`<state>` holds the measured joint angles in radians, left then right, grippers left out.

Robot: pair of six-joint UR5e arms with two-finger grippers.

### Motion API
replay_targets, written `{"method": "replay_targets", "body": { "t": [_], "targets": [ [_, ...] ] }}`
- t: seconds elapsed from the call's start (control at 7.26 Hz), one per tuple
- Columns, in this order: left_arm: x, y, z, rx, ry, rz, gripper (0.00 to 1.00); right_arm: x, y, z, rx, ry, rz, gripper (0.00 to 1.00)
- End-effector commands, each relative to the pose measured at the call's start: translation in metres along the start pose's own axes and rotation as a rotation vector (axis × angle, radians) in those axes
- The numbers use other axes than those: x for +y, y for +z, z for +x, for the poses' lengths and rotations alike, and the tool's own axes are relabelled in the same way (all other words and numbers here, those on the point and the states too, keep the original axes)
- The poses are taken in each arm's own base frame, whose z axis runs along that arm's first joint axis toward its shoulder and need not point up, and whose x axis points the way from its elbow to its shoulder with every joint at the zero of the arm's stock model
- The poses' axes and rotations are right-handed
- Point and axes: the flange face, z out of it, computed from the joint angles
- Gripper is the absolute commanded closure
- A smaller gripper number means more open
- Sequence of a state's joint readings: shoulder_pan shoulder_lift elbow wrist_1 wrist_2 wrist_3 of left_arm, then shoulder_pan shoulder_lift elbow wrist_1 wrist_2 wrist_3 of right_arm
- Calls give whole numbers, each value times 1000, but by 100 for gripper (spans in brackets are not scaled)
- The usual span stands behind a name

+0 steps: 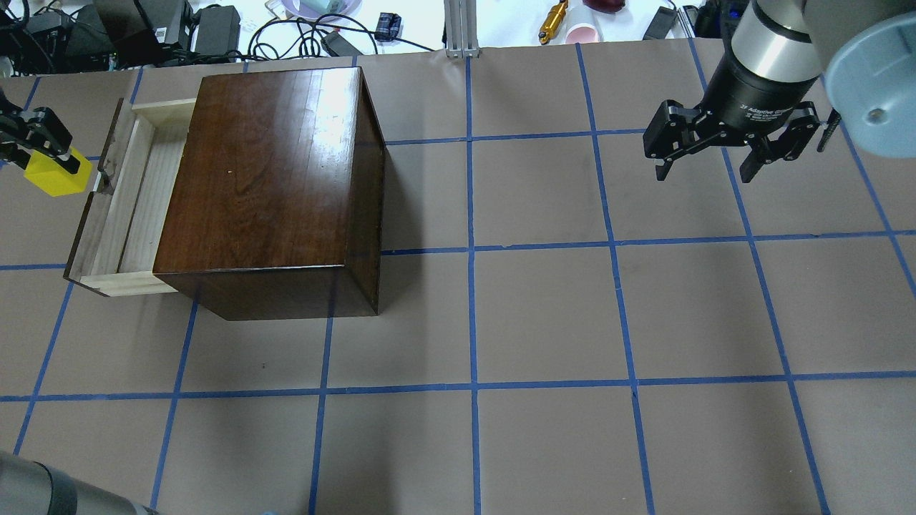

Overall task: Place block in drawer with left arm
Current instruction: 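Carry the yellow cube over the open drawer with the left gripper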

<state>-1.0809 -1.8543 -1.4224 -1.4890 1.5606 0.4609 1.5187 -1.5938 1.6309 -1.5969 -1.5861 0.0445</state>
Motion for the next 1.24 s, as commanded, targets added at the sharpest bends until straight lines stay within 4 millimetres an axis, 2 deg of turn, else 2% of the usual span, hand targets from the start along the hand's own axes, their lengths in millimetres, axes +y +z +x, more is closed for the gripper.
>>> {"method": "replay_targets", "body": {
  "t": [0.0, 0.55, 0.83, 0.96, 1.1],
  "targets": [
    [-7, 9, 45, -1, 39, -10, 76, 0, 0, 0, 0, 0, 0, 0],
    [-17, 65, 41, 6, 47, -19, 76, 0, 0, 0, 0, 0, 0, 0],
    [-23, 80, 41, 37, 48, -24, 76, 0, 0, 0, 0, 0, 0, 0],
    [-24, 82, 41, 36, 48, -22, 75, 0, 0, 0, 0, 0, 0, 0],
    [-24, 81, 41, 36, 56, -21, 22, 0, 0, 0, 0, 0, 0, 0]
  ]
}}
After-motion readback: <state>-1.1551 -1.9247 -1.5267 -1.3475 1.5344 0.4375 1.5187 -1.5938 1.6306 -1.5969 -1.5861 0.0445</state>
